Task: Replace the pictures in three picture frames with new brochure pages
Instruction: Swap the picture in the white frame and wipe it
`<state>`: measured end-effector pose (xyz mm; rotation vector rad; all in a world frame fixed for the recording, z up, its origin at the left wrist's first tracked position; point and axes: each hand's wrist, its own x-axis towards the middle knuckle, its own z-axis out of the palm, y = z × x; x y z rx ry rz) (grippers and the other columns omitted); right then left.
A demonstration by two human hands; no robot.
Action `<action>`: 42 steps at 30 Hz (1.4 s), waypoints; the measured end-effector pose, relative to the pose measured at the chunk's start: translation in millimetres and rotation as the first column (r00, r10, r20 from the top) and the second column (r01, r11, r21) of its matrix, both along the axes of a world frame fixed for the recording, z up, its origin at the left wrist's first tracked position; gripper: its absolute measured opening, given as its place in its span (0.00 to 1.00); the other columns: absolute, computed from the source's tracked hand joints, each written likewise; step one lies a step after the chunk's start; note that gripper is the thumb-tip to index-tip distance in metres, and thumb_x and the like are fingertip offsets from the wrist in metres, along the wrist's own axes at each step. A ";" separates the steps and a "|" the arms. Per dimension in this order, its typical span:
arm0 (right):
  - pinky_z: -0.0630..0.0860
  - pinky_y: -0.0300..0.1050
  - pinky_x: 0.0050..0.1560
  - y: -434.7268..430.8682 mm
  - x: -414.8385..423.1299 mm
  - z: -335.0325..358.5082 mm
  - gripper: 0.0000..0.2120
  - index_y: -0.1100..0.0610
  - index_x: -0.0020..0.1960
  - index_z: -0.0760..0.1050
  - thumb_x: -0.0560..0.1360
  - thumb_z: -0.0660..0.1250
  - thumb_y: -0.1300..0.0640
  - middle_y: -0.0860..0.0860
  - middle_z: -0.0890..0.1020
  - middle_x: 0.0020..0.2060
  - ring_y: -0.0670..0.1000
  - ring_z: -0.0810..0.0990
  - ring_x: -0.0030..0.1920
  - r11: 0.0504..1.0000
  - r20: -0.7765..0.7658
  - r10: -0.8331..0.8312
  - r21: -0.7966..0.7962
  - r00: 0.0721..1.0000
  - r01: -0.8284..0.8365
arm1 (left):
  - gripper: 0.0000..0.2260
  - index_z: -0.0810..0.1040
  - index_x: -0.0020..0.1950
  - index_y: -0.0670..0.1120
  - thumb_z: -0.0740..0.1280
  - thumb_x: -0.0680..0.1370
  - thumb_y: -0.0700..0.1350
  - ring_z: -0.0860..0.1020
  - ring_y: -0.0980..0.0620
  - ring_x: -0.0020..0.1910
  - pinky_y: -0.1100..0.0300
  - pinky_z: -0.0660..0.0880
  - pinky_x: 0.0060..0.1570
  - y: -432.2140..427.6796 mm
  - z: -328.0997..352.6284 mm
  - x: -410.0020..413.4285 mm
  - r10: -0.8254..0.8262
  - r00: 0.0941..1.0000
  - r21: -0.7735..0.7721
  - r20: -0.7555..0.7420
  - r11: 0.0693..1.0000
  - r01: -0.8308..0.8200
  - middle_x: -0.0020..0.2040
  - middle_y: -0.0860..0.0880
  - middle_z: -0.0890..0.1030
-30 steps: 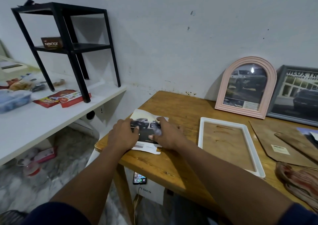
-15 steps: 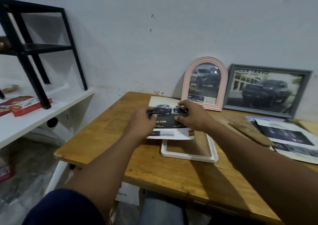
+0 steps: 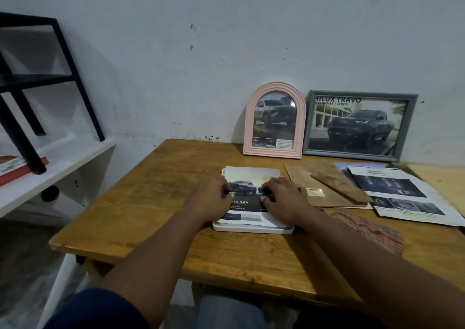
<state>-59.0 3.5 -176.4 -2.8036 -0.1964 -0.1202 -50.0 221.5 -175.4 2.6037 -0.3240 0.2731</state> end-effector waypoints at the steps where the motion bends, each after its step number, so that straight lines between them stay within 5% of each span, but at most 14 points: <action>1: 0.55 0.60 0.71 0.0 0.0 -1.7 0.19 0.49 0.69 0.69 0.80 0.60 0.45 0.48 0.69 0.71 0.51 0.60 0.75 1.000 0.007 0.007 0.005 1.000 -0.007 | 0.08 0.82 0.56 0.50 0.69 0.79 0.51 0.75 0.54 0.53 0.53 0.78 0.54 0.1 -0.3 0.4 0.004 1.000 -0.014 -0.004 1.000 -0.004 0.56 0.53 0.78; 5: 0.60 0.58 0.69 -2.1 1.4 -2.5 0.16 0.48 0.67 0.70 0.81 0.58 0.45 0.49 0.71 0.69 0.52 0.67 0.69 0.999 0.036 0.028 0.030 0.999 -0.029 | 0.05 0.78 0.52 0.52 0.67 0.80 0.52 0.77 0.56 0.46 0.48 0.81 0.48 -1.3 -2.0 5.7 0.006 1.000 -0.057 0.005 0.998 -0.006 0.48 0.54 0.78; 11: 0.61 0.59 0.71 1.3 2.4 -4.8 0.19 0.49 0.70 0.67 0.82 0.57 0.44 0.49 0.68 0.72 0.51 0.65 0.71 0.998 0.067 0.067 -0.014 0.995 -0.066 | 0.20 0.72 0.72 0.48 0.64 0.82 0.54 0.73 0.50 0.64 0.49 0.75 0.61 -4.7 -9.6 14.0 -0.011 1.000 -0.030 0.016 0.999 0.011 0.69 0.51 0.72; 18: 0.59 0.59 0.70 0.6 8.9 -7.9 0.18 0.49 0.69 0.67 0.82 0.57 0.45 0.49 0.69 0.71 0.51 0.64 0.72 0.997 0.002 0.080 -0.009 0.997 -0.080 | 0.19 0.74 0.70 0.47 0.65 0.81 0.54 0.74 0.51 0.62 0.48 0.76 0.61 -5.0 -15.9 22.0 -0.043 0.998 0.053 -0.034 0.998 0.045 0.67 0.53 0.72; 25: 0.66 0.60 0.69 -21.1 15.2 7.9 0.18 0.49 0.69 0.70 0.81 0.60 0.46 0.49 0.72 0.69 0.53 0.70 0.69 0.968 0.113 -0.019 0.250 0.993 -0.010 | 0.16 0.76 0.68 0.48 0.65 0.82 0.52 0.74 0.52 0.60 0.49 0.76 0.60 -14.0 -15.9 30.2 -0.005 1.000 -0.112 -0.021 0.994 0.003 0.68 0.51 0.73; 32: 0.66 0.62 0.69 -105.4 25.6 23.1 0.28 0.51 0.73 0.65 0.77 0.64 0.41 0.55 0.71 0.71 0.59 0.69 0.71 0.923 0.014 -0.384 -0.017 0.923 0.384 | 0.16 0.77 0.66 0.50 0.66 0.81 0.54 0.72 0.50 0.63 0.48 0.75 0.60 -34.0 -22.2 42.7 0.007 1.000 -0.140 0.027 0.990 -0.003 0.70 0.50 0.68; 36: 0.61 0.65 0.70 -129.7 25.4 7.1 0.27 0.51 0.70 0.66 0.76 0.63 0.38 0.57 0.71 0.70 0.61 0.68 0.71 0.900 -0.104 -0.435 -0.096 0.894 0.426 | 0.17 0.76 0.67 0.50 0.65 0.81 0.55 0.71 0.47 0.67 0.46 0.75 0.62 -43.2 -23.6 46.0 0.013 1.000 -0.145 0.017 0.989 -0.010 0.70 0.49 0.69; 42: 0.63 0.66 0.67 -124.2 24.8 -0.7 0.21 0.51 0.68 0.68 0.79 0.61 0.43 0.57 0.72 0.68 0.60 0.68 0.69 0.893 0.011 -0.447 -0.055 0.894 0.447 | 0.18 0.76 0.69 0.49 0.65 0.82 0.54 0.71 0.49 0.66 0.48 0.76 0.62 -46.4 -23.6 45.4 0.033 0.999 -0.143 0.012 0.989 -0.031 0.70 0.49 0.69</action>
